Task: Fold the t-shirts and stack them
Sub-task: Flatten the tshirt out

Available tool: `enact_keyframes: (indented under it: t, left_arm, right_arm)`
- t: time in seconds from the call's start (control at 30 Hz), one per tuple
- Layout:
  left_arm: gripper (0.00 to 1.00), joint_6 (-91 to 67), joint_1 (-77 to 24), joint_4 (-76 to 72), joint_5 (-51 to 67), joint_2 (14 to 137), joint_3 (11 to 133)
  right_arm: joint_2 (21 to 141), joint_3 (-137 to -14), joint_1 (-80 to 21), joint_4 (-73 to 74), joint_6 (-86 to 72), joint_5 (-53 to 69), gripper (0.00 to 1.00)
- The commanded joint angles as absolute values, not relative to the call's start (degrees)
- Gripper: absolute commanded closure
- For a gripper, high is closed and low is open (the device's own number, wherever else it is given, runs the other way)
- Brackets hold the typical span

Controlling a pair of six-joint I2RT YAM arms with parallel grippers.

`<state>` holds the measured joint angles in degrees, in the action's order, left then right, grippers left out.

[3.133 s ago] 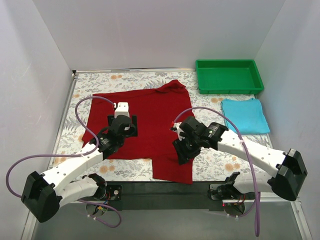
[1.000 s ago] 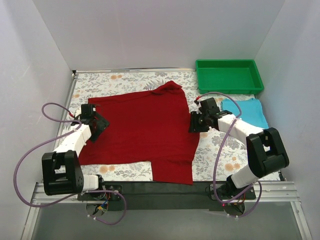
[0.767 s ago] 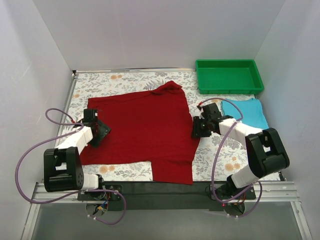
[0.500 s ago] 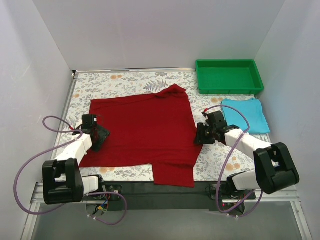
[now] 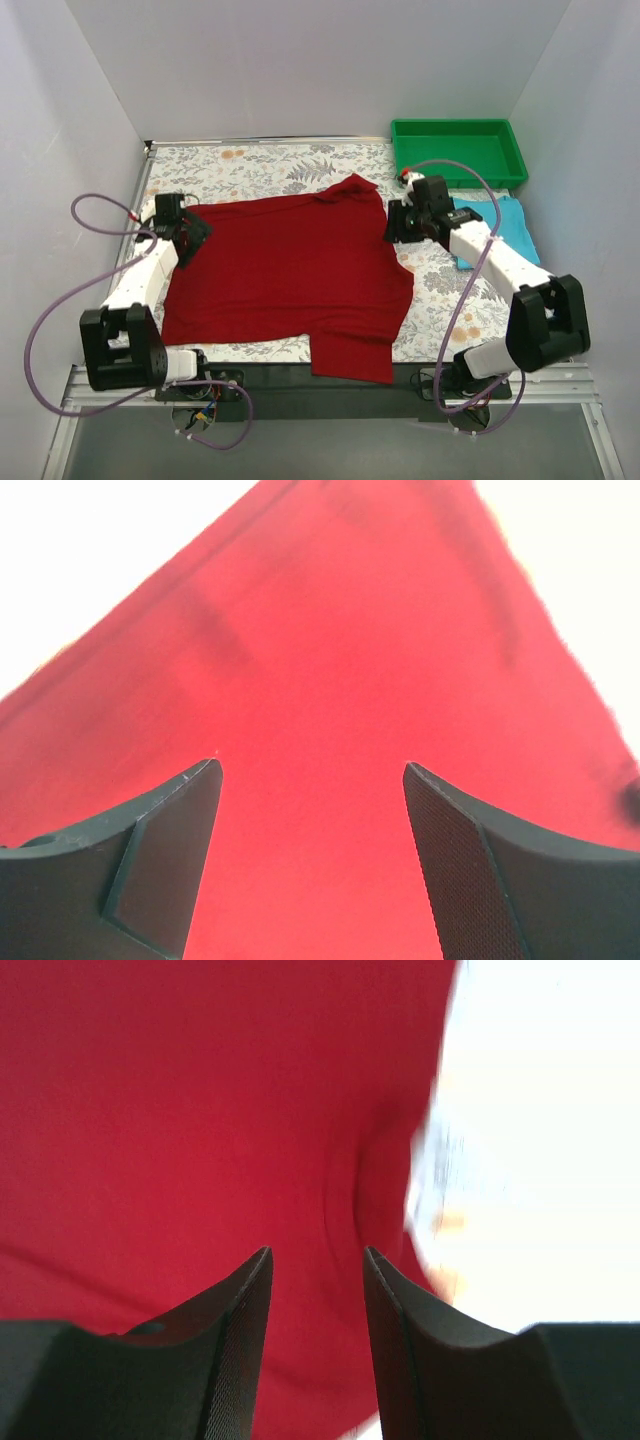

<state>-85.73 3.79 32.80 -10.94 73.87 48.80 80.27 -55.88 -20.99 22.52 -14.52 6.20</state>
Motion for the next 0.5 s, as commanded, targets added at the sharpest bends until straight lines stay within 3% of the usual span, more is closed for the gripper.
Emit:
enact_keyframes:
  t: [0.0,0.17,0.47]
  left_arm:
    - [0.32,-83.3,3.7,25.9,-13.4,82.1,55.1]
    - [0.33,-84.6,4.4,23.8,-15.6,97.2,64.1]
    - [0.36,-85.8,7.1,22.3,-18.1,109.4,77.8]
  right_arm:
    - [87.4,-64.1,-20.7,18.8,-9.1,5.1,0.59]
    - [95.7,-75.1,-19.7,16.4,-4.6,4.2,0.60]
    - [105.2,-82.4,-19.5,14.0,-0.3,6.0,0.60]
